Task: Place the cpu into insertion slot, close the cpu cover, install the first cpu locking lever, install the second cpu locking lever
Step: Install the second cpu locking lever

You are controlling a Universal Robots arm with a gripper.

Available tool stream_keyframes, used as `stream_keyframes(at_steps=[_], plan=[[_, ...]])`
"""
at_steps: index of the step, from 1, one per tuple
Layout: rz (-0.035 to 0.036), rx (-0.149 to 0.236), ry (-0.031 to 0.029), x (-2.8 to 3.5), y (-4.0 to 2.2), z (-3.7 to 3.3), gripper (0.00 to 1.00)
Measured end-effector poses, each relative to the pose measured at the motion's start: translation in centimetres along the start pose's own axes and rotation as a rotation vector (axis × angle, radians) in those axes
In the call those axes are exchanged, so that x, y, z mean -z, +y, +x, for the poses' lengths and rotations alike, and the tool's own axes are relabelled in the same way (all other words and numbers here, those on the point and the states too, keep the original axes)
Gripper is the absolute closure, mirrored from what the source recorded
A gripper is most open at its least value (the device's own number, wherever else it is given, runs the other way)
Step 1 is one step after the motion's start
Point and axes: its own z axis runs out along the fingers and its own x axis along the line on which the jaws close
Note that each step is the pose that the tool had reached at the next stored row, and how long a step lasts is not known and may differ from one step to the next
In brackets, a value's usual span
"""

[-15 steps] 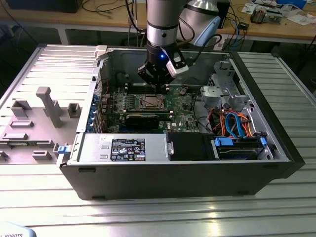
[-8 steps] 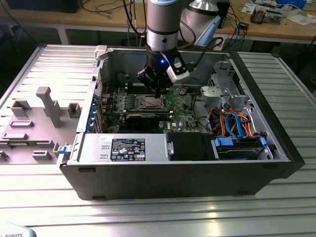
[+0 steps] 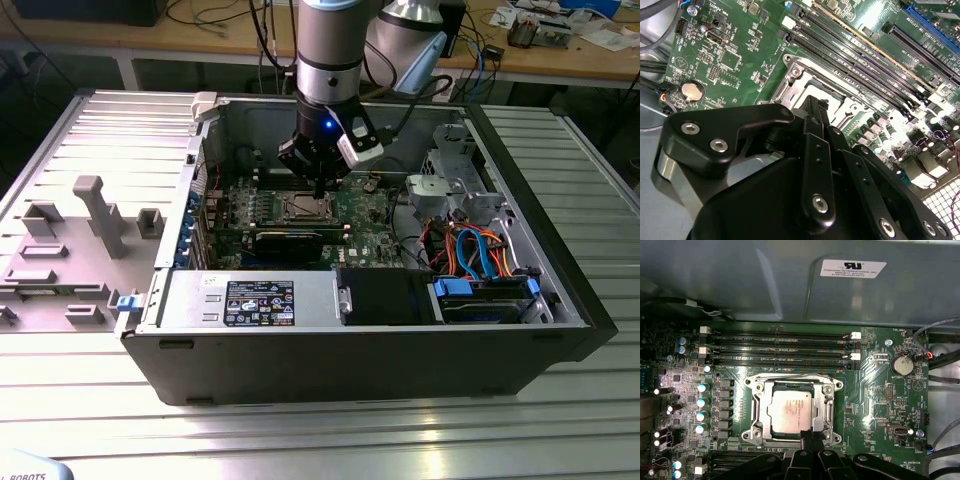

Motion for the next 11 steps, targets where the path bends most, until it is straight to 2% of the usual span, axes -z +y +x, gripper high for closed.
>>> stream_keyframes(at_steps=[7, 8, 10, 11], plan=[[0.0000, 0.000, 0.0000, 0.00, 0.00, 0.00, 0.89], [-0.0001, 0.000, 0.0023, 0.00, 0.00, 0.01, 0.89], [-0.0009, -0.001, 0.0221, 0.00, -0.01, 0.01, 0.89], [-0.0011, -0.001, 0.0356, 0.00, -0.05, 0.01, 0.89]])
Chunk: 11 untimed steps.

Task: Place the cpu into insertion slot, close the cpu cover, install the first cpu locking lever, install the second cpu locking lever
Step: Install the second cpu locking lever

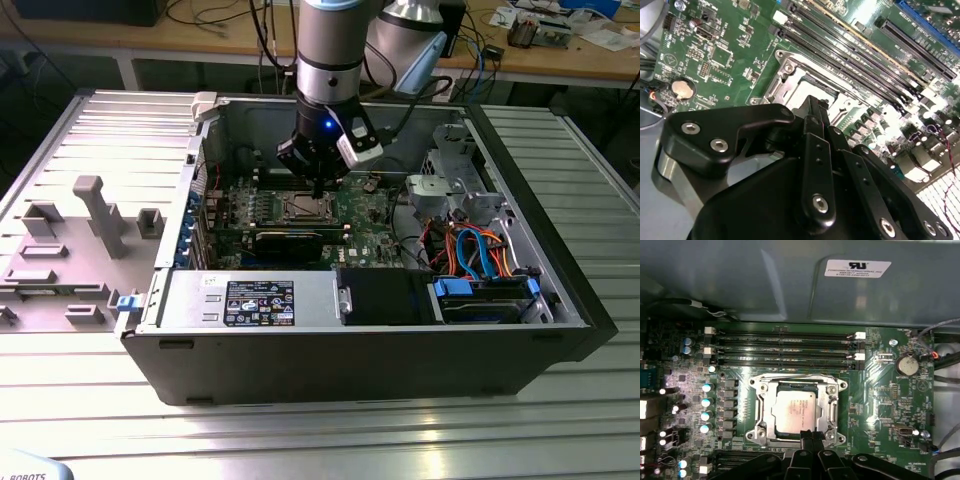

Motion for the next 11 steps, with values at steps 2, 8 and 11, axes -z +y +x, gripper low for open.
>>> stream_keyframes(at_steps=[2, 8, 11], plan=[[-0.0002, 0.000, 0.0001, 0.00, -0.35, 0.01, 0.89], [-0.0018, 0.000, -0.0001, -0.04, -2.00, 1.05, 0.89], [-0.0034, 0.001, -0.0001, -0.09, -3.32, 2.25, 0.89]])
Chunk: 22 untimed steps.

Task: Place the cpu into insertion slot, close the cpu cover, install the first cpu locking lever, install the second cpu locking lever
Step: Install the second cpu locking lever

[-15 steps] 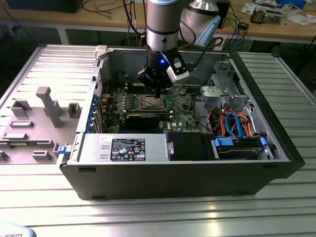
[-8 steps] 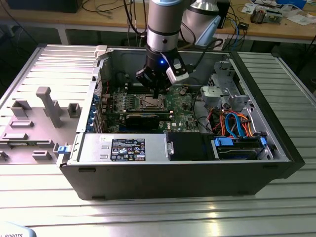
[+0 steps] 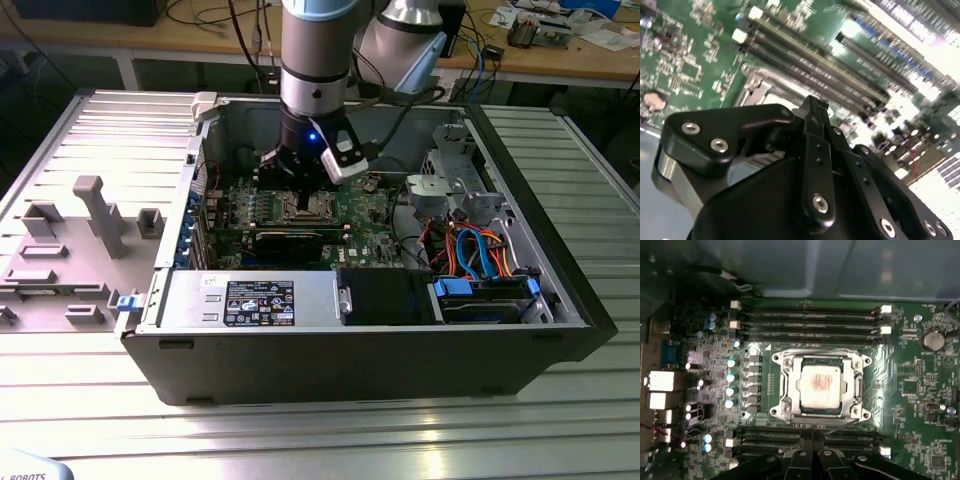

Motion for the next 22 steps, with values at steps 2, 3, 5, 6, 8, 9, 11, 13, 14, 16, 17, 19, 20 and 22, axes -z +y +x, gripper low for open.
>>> stream_keyframes(at_steps=[2, 3, 5, 6, 8, 9, 11, 13, 14, 16, 17, 19, 20, 22], plan=[[-0.0020, 0.001, 0.0000, -0.13, -0.27, 0.13, 0.89], [-0.0038, 0.003, 0.0004, -0.15, -0.27, 0.28, 0.89], [-0.0049, 0.004, 0.0005, -0.17, -0.27, 0.34, 0.89], [-0.0059, 0.006, 0.0006, -0.18, -0.27, 0.41, 0.89], [-0.0085, 0.009, 0.0006, -0.24, -0.26, 0.53, 0.89], [-0.0094, 0.011, 0.0006, -0.27, -0.26, 0.58, 0.89], [-0.0158, 0.017, 0.0006, -0.33, -0.26, 0.88, 0.89], [-0.0221, 0.021, 0.0006, -0.36, -0.25, 1.13, 0.89], [-0.0263, 0.023, 0.0005, -0.37, -0.24, 1.25, 0.89], [-0.0327, 0.028, 0.0024, -0.55, -0.27, 1.36, 0.89], [-0.0348, 0.030, 0.0054, -0.76, -0.35, 1.36, 0.89], [-0.0391, 0.033, 0.0084, -1.06, -0.51, 1.39, 0.89], [-0.0412, 0.034, 0.0089, -1.14, -0.54, 1.42, 0.89], [-0.0483, 0.037, 0.0096, -1.44, -0.63, 1.47, 0.89]])
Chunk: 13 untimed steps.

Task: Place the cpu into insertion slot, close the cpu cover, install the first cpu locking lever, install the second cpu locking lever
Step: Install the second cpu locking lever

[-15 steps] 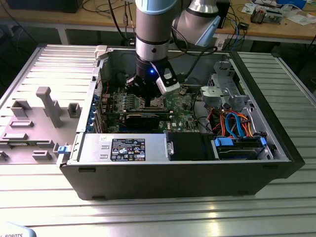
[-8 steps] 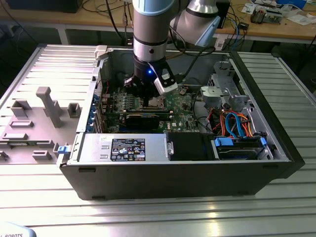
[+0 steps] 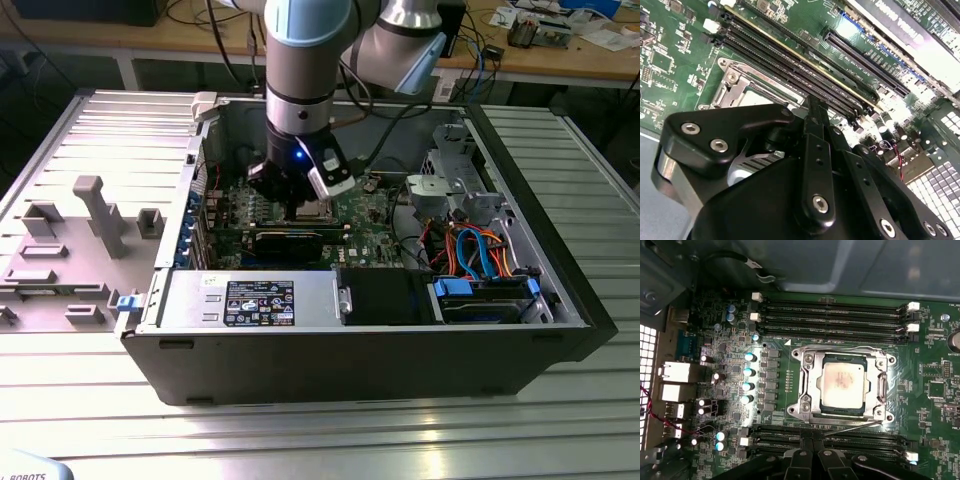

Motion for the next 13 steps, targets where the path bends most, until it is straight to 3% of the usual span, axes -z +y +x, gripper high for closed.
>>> stream_keyframes(at_steps=[5, 13], plan=[[-0.0146, 0.007, -0.0005, -0.50, -0.05, 0.10, 0.89], [-0.0170, 0.007, -0.0005, -0.59, -0.06, 0.10, 0.89]])
